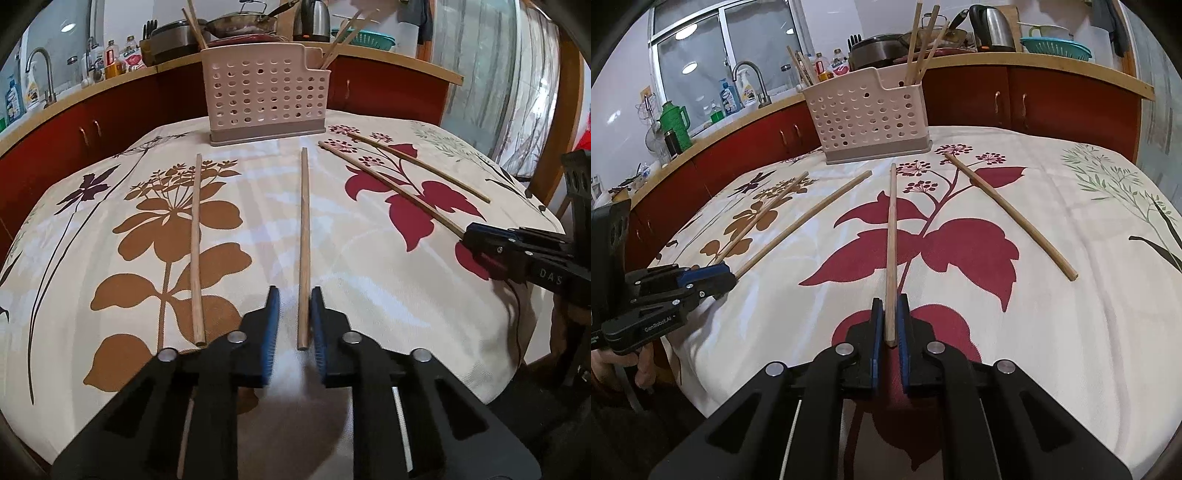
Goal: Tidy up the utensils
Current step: 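Close the right gripper on a chopstick while the left gripper grasps another, then lift both held chopsticks and carry them above the pink caddy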
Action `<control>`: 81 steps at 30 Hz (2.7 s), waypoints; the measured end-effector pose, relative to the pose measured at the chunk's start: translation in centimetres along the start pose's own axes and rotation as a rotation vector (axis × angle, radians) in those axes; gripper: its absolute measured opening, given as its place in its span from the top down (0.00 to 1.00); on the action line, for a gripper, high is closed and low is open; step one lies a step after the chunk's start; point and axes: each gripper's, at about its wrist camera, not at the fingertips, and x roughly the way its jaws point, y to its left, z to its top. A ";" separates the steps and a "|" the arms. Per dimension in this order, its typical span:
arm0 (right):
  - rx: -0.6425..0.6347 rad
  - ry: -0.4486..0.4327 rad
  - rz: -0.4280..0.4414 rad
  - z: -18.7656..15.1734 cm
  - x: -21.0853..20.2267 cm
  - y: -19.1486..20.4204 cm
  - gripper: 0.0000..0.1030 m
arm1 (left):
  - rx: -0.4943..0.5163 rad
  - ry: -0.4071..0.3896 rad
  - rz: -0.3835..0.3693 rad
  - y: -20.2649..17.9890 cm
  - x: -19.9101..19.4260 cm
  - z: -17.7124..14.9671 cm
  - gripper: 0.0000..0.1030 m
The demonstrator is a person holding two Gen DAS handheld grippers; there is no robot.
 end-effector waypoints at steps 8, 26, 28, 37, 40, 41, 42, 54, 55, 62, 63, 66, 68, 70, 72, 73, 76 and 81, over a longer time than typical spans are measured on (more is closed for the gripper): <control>-0.002 -0.024 -0.005 0.1 -0.9 0.4 0.93 | 0.001 -0.027 -0.003 -0.1 -0.7 0.0 0.94; -0.049 -0.243 -0.024 4.7 -7.3 1.7 0.94 | -0.069 -0.306 0.046 2.0 -8.2 4.9 0.94; -0.056 -0.261 -0.025 5.2 -7.7 1.8 0.94 | -0.070 -0.335 0.047 2.1 -8.9 5.5 0.94; -0.084 -0.321 -0.023 8.1 -8.6 2.2 0.94 | -0.070 -0.420 0.038 2.8 -10.1 8.8 0.94; -0.099 -0.344 -0.023 9.5 -8.5 2.5 0.94 | -0.066 -0.448 0.037 3.0 -10.0 10.3 0.94; -0.102 -0.353 -0.022 9.9 -8.5 2.4 0.94 | -0.063 -0.455 0.039 3.1 -10.0 10.7 0.94; -0.106 -0.363 -0.022 10.3 -8.4 2.5 0.94 | -0.059 -0.462 0.040 3.2 -9.9 11.2 0.94; -0.116 -0.418 -0.002 15.5 -5.9 2.7 0.94 | -0.043 -0.506 0.048 4.2 -8.1 15.7 0.94; -0.117 -0.417 0.001 15.7 -5.6 2.7 0.94 | -0.042 -0.508 0.048 4.3 -7.9 16.0 0.94; -0.120 -0.445 0.005 17.5 -4.4 2.9 0.94 | -0.041 -0.514 0.041 4.8 -6.7 17.8 0.94; -0.119 -0.448 0.008 17.9 -4.2 2.9 0.94 | -0.033 -0.518 0.047 4.8 -6.6 18.1 0.94; -0.113 -0.444 0.018 18.7 -3.5 2.7 0.93 | -0.023 -0.526 0.051 4.8 -6.3 18.6 0.94; -0.101 -0.442 0.025 19.1 -3.1 2.4 0.93 | -0.021 -0.530 0.050 4.9 -6.0 18.9 0.94; -0.094 -0.438 0.022 19.5 -2.7 2.3 0.93 | -0.019 -0.534 0.052 5.1 -5.8 19.1 0.94; -0.089 -0.441 0.023 19.7 -2.4 2.2 0.93 | -0.016 -0.538 0.055 5.1 -5.7 19.3 0.94; -0.090 -0.442 0.020 19.8 -2.4 2.2 0.93 | -0.015 -0.539 0.056 5.1 -5.6 19.4 0.94; -0.088 -0.448 0.023 20.0 -2.4 2.2 0.94 | -0.018 -0.542 0.057 5.4 -5.6 19.8 0.94; -0.085 -0.469 0.036 21.0 -3.4 2.1 0.94 | -0.032 -0.567 0.039 6.3 -6.4 21.0 0.94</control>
